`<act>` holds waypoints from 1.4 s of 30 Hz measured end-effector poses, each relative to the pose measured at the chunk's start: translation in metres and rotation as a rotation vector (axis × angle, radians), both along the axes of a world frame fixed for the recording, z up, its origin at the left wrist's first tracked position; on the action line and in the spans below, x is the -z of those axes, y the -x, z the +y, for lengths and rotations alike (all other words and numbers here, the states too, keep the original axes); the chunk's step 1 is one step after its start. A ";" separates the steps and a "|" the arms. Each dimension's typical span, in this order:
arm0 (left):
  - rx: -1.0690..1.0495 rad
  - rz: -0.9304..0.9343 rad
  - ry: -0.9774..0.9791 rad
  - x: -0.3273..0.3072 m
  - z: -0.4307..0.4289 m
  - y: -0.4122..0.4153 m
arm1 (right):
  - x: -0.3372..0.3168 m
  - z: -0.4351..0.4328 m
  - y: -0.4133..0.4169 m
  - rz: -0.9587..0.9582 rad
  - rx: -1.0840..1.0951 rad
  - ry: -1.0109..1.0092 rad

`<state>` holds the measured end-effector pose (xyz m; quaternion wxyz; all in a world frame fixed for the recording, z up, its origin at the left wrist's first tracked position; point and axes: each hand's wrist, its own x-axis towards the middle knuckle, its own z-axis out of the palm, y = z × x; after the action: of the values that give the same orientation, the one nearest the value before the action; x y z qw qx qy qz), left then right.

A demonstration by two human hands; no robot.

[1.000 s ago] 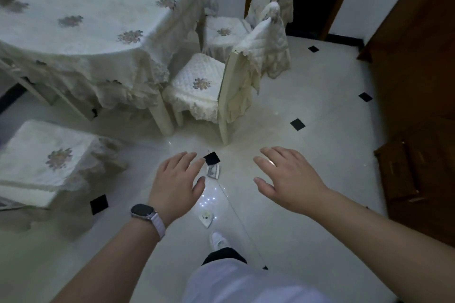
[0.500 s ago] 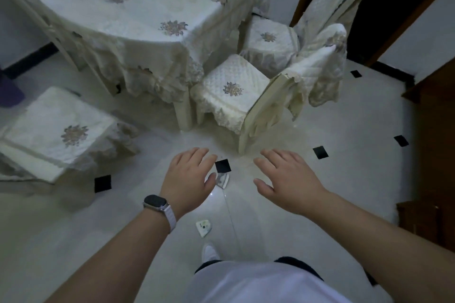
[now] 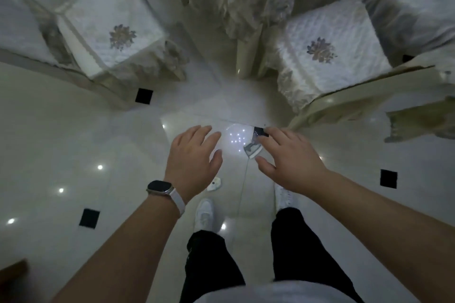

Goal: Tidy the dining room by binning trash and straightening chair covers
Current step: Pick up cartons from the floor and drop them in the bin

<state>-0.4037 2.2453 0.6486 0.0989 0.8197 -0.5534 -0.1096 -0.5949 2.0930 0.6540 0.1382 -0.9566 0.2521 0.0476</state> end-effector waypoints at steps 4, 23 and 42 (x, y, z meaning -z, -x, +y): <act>-0.139 0.049 -0.016 0.063 -0.018 0.020 | 0.073 -0.043 -0.001 0.032 -0.106 -0.066; -0.358 0.223 -0.206 0.491 0.031 0.056 | 0.480 -0.050 0.027 0.052 0.030 -0.187; -0.750 0.314 -0.524 0.699 0.104 0.052 | 0.720 -0.067 -0.025 0.138 0.160 -0.175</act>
<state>-0.4552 2.3491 -0.0507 0.0042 0.9336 -0.1519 -0.3245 -0.5695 2.0257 -0.0657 0.2069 -0.9121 0.3315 0.1240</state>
